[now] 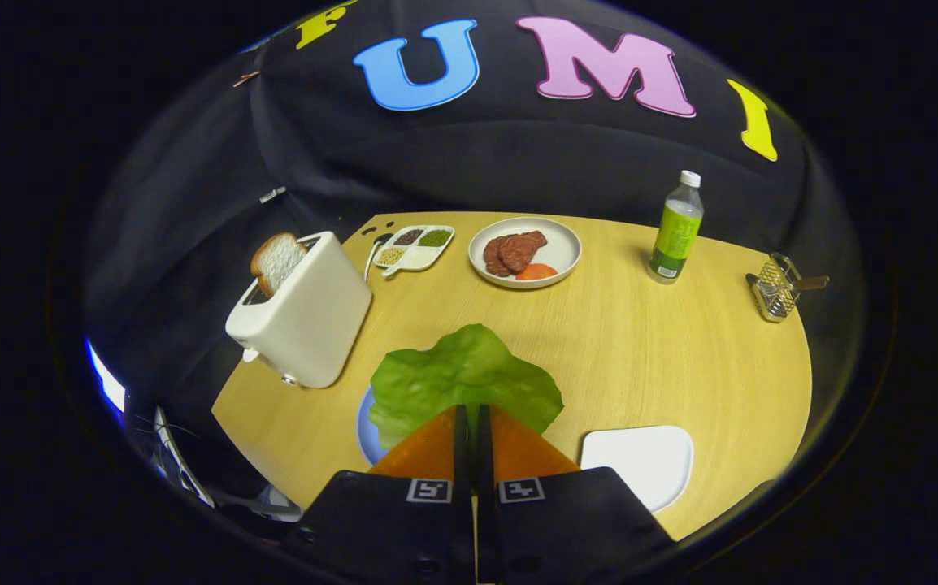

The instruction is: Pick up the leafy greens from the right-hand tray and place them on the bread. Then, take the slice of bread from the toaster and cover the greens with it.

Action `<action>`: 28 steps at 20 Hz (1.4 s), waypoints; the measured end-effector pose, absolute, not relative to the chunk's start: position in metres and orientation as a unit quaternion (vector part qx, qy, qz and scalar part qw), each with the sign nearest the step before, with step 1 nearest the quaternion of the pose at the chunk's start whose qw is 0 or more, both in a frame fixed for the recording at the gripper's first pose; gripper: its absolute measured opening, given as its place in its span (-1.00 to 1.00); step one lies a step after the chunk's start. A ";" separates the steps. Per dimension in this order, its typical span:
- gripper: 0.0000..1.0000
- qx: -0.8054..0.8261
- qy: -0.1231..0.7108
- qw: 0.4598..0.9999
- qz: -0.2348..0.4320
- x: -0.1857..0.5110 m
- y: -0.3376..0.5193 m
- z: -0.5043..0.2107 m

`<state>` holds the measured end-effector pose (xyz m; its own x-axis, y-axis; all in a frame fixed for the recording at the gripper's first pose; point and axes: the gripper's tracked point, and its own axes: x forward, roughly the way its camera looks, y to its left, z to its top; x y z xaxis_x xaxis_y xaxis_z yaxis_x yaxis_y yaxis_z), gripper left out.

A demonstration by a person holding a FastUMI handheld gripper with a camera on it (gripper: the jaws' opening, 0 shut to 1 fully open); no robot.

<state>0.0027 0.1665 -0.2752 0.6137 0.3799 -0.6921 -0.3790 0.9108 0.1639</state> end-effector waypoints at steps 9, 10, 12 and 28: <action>-0.87 -0.044 0.438 0.867 0.234 0.009 0.209 -0.336; -0.87 -0.047 0.442 0.865 0.233 0.010 0.212 -0.340; -0.88 -0.055 0.447 0.864 0.225 0.014 0.213 -0.349; 0.45 -0.077 0.432 0.876 0.201 0.025 0.211 -0.343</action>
